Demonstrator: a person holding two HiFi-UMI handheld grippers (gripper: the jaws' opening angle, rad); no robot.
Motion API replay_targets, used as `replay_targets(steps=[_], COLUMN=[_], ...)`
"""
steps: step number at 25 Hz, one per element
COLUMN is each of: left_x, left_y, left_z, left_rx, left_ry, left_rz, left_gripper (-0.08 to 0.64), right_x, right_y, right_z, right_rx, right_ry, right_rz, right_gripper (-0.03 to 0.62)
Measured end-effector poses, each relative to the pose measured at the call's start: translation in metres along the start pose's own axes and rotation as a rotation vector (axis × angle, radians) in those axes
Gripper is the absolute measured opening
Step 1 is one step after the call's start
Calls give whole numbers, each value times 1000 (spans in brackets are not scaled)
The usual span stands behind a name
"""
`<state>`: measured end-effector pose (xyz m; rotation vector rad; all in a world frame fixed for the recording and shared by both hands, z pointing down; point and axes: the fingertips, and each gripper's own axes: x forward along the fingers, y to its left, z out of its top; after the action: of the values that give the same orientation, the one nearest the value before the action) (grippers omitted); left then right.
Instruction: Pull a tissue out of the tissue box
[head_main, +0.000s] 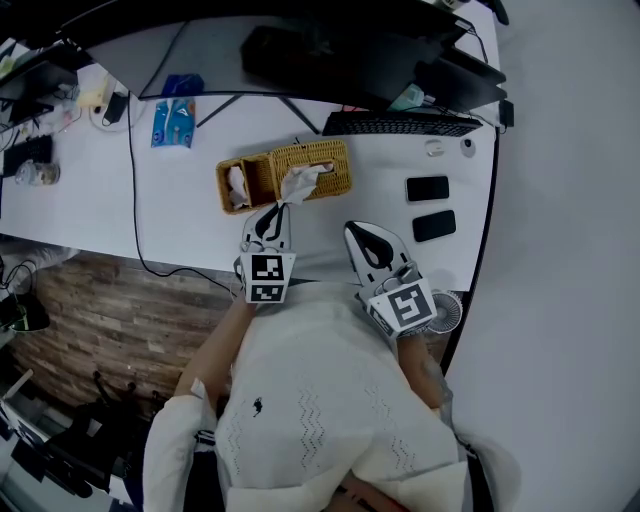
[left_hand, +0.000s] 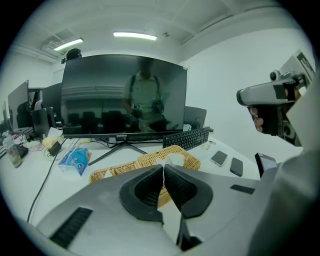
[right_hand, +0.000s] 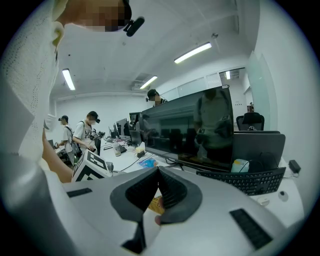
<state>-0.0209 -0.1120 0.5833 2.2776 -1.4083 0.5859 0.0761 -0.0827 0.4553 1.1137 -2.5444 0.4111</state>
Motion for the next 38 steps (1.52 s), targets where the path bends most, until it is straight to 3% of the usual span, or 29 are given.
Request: replay_targets(steps=[38], left_x=[-40], left_y=[10], left_z=[28], left_rx=[-16], left_ry=[-75], left_rz=[51], left_gripper=[18], right_x=[0], right_y=[0], right_z=[13], right_rx=[-27], right_ry=[-37], right_rz=[-4], right_gripper=[2])
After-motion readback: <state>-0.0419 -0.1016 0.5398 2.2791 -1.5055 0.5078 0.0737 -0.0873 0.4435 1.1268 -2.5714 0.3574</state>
